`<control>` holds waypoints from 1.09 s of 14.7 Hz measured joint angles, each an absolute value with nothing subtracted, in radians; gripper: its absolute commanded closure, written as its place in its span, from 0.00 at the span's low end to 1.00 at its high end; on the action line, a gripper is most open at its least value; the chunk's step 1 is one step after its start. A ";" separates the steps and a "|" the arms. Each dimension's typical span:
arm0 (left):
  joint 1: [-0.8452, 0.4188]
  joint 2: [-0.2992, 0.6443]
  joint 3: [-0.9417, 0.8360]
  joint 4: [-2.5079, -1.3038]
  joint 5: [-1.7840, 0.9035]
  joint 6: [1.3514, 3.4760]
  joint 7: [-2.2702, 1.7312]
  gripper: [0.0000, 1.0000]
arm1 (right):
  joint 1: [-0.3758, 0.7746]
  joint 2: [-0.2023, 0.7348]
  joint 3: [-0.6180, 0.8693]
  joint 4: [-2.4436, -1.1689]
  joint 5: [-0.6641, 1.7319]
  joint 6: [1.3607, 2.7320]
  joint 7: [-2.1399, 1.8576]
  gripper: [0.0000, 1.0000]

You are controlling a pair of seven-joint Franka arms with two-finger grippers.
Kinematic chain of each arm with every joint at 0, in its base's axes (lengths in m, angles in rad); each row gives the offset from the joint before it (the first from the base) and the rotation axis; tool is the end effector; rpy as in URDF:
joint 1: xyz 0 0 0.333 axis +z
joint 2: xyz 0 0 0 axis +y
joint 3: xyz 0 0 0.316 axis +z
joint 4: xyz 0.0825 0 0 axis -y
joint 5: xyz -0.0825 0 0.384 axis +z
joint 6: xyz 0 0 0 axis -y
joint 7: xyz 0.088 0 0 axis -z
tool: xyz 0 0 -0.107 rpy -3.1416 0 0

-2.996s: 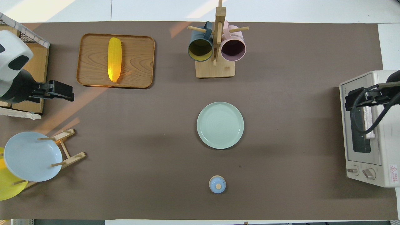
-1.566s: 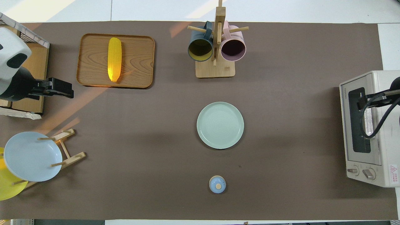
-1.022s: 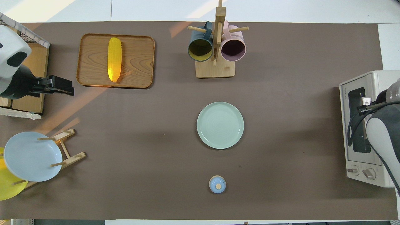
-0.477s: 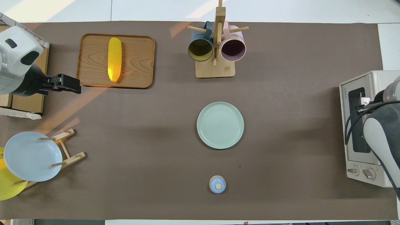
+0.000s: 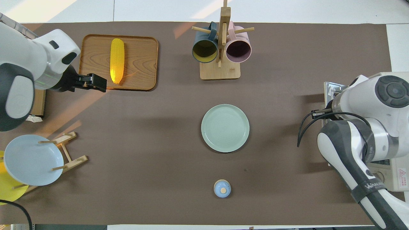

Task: Put corn in oven
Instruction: 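Reach the left gripper to the corn while the right gripper opens the oven, then grasp the yellow corn on the wooden tray with the left gripper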

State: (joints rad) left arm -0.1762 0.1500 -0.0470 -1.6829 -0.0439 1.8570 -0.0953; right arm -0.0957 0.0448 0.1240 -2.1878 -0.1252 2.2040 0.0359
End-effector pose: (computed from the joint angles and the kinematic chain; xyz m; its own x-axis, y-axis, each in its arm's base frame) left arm 0.5960 -0.1372 0.5086 0.9932 -0.1146 0.0191 -0.1155 -0.9920 0.0515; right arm 0.5352 0.0106 0.3650 0.9974 0.0665 -0.0281 0.0689 -0.9932 0.0941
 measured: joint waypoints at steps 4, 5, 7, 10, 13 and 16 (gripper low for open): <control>-0.186 0.358 -0.041 -1.614 -0.042 2.007 0.015 0.00 | -0.099 0.135 0.119 -2.212 -0.044 2.301 0.043 1.00; -0.178 0.423 -0.037 -1.558 -0.042 2.013 0.061 0.00 | -0.100 0.162 0.117 -2.212 -0.034 2.320 0.048 1.00; -0.158 0.556 -0.035 -1.421 -0.042 2.026 0.113 0.00 | -0.101 0.177 0.116 -2.202 -0.030 2.321 0.075 1.00; -0.146 0.686 -0.035 -1.300 -0.042 2.091 0.127 0.00 | -0.092 0.177 0.114 -2.198 -0.020 2.310 0.118 1.00; -0.142 0.721 -0.034 -1.280 -0.038 2.144 0.131 0.00 | -0.029 0.156 0.117 -2.091 0.027 2.122 0.205 0.78; -0.140 0.747 -0.034 -1.280 -0.023 2.176 0.133 0.00 | -0.016 0.089 0.116 -1.902 0.030 1.835 0.246 0.35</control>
State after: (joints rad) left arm -0.1396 0.7471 -0.0342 -1.2801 -0.0227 2.1757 0.1326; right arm -0.0156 0.0889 0.1156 -1.9016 0.0296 1.8349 0.2465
